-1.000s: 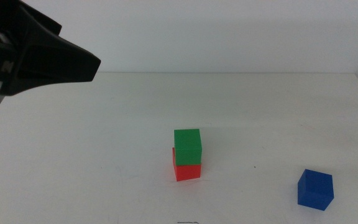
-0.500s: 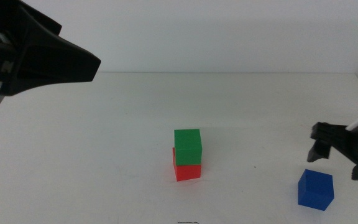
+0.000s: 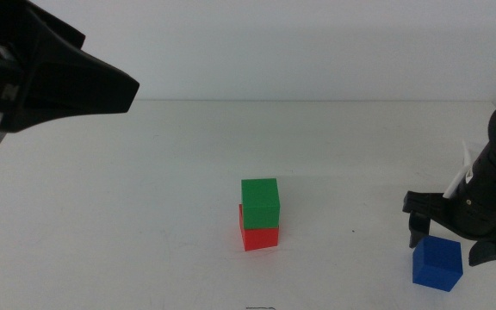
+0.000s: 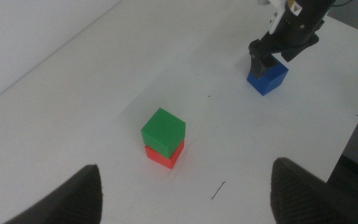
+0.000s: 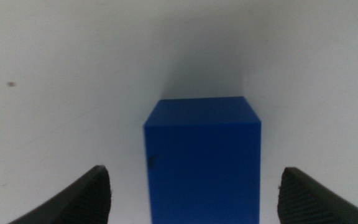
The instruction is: Stack red cubes first, then green, then blue cubes in a specific spot.
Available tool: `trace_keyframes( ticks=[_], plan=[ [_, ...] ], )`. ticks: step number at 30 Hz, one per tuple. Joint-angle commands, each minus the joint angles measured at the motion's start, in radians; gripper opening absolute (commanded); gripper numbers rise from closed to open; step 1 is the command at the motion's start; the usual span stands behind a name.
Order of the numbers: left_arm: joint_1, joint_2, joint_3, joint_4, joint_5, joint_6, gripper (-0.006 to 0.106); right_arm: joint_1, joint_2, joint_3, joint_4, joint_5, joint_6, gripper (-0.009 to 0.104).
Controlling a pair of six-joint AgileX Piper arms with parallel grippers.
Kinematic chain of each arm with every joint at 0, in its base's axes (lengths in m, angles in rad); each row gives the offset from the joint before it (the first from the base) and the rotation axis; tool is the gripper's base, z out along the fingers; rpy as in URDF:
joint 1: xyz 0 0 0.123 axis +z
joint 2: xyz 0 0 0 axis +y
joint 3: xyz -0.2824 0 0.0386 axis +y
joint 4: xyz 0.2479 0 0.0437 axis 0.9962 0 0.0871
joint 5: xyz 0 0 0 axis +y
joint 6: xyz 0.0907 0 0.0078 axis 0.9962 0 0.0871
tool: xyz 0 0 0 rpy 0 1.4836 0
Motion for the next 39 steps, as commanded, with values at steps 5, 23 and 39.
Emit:
trace_keyframes(
  ticks=[5,23,39],
  plan=[
    [-0.001,-0.011,-0.021,-0.048,0.006,-0.007,0.091,0.003,0.015,-0.029,-0.049,-0.027,-0.008,0.075],
    [-0.001,-0.011,-0.021,-0.048,0.005,-0.007,0.091,0.003,0.077,-0.027,-0.059,-0.02,-0.019,0.062],
    [-0.001,-0.011,-0.021,-0.048,0.005,-0.007,0.091,0.102,-0.059,-0.207,-0.113,0.319,-0.071,-0.001]
  ],
)
